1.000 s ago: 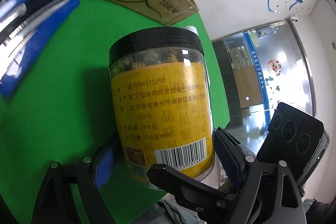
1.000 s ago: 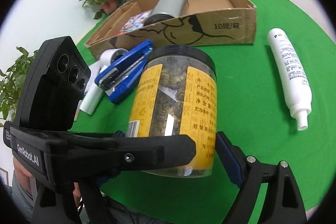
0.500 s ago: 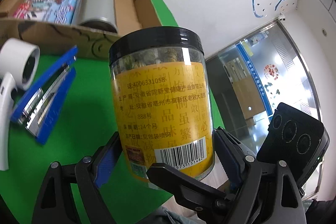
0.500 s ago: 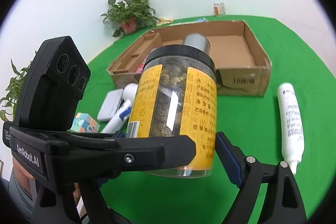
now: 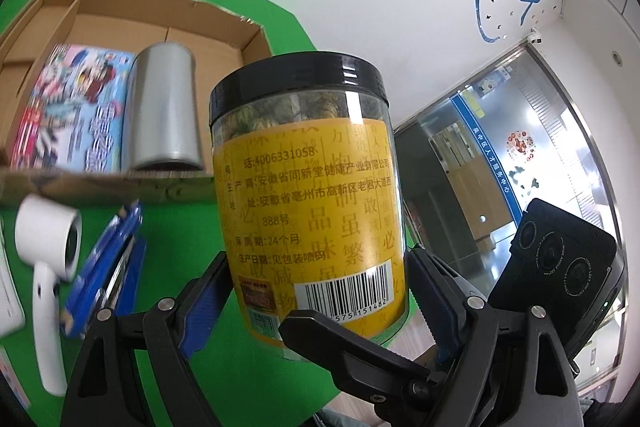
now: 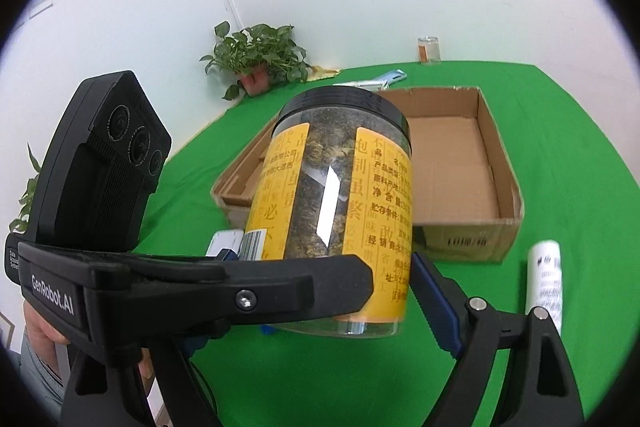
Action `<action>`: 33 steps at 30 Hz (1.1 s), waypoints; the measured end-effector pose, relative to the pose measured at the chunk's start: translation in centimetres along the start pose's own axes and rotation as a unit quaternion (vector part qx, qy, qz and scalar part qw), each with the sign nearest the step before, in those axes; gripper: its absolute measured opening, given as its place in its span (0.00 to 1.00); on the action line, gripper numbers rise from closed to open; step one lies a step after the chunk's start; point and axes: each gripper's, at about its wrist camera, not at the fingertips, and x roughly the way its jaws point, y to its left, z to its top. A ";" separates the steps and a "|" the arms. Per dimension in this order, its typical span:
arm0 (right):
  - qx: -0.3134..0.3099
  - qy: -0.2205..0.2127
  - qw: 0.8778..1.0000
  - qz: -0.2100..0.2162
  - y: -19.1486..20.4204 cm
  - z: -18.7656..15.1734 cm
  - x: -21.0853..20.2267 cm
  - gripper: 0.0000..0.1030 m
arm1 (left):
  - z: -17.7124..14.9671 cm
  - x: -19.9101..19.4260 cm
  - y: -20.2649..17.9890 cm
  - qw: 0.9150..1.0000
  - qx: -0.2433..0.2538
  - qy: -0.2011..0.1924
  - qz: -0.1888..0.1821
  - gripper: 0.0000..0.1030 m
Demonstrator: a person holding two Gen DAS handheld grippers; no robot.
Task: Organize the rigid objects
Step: 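Carry the jar over the box and lower it beside the silver can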
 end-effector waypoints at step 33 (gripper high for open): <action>0.089 0.099 0.991 0.014 -11.5 5.2 11.1 0.83 | 16.2 15.9 4.5 0.987 -0.022 0.068 0.145 0.84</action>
